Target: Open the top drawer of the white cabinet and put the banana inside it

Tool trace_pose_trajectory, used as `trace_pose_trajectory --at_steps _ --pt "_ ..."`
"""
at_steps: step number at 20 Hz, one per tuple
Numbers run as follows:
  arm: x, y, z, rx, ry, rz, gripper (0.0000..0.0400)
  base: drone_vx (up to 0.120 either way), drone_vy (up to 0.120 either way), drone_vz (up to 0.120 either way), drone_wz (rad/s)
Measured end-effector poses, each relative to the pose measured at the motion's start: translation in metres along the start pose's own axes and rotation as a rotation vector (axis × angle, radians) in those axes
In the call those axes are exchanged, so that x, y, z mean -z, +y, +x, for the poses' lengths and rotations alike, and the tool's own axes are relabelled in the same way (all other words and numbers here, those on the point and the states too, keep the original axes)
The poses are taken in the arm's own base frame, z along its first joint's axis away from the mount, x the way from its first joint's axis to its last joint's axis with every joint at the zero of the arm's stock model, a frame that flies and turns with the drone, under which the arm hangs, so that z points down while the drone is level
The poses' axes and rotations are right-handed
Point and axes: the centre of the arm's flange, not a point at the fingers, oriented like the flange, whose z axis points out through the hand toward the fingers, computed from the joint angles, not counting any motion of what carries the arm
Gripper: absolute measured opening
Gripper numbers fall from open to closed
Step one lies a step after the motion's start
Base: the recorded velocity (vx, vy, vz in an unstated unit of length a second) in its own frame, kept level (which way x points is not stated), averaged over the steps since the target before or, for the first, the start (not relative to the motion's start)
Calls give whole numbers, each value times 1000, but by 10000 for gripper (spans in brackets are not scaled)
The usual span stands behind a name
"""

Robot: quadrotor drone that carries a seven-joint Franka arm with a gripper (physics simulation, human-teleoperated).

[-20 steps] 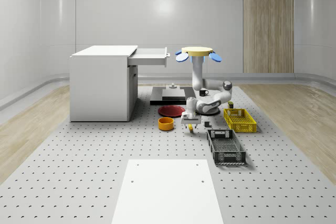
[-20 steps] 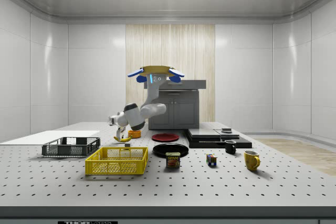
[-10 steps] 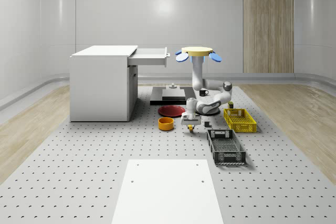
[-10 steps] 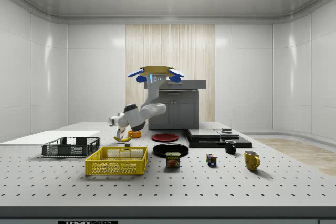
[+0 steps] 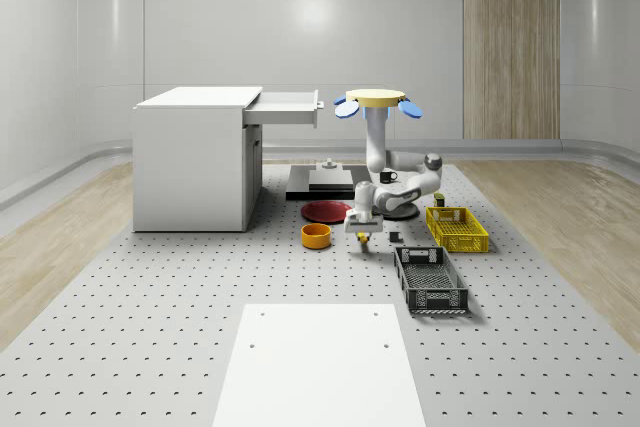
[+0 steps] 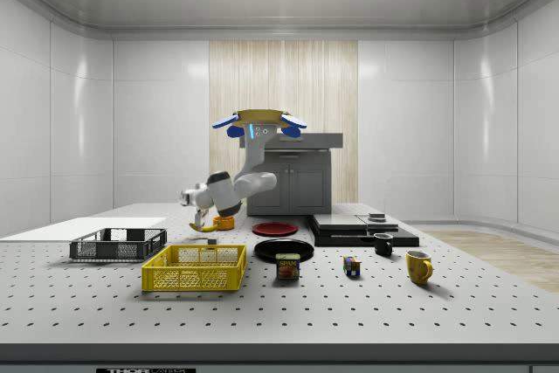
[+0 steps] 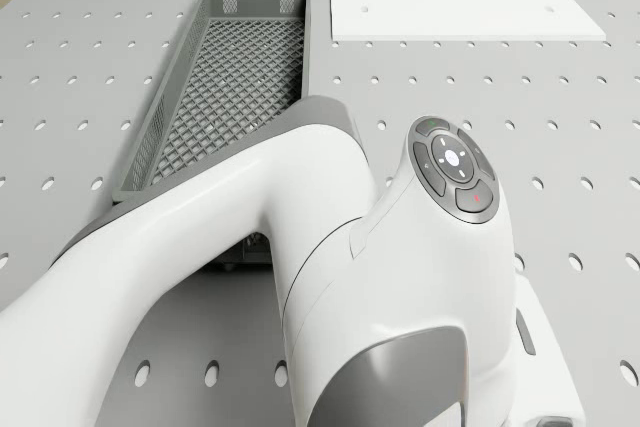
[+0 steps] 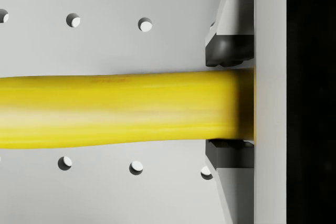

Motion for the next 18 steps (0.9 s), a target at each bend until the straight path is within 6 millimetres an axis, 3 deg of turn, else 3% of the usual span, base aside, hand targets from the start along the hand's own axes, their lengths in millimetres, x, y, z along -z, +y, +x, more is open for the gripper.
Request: trace_pose_trajectory --at_steps 6,18 --pt "23 0 0 -6 0 0 189 -7 0 107 0" --pt "33 0 0 -3 0 0 189 -120 0 120 0"
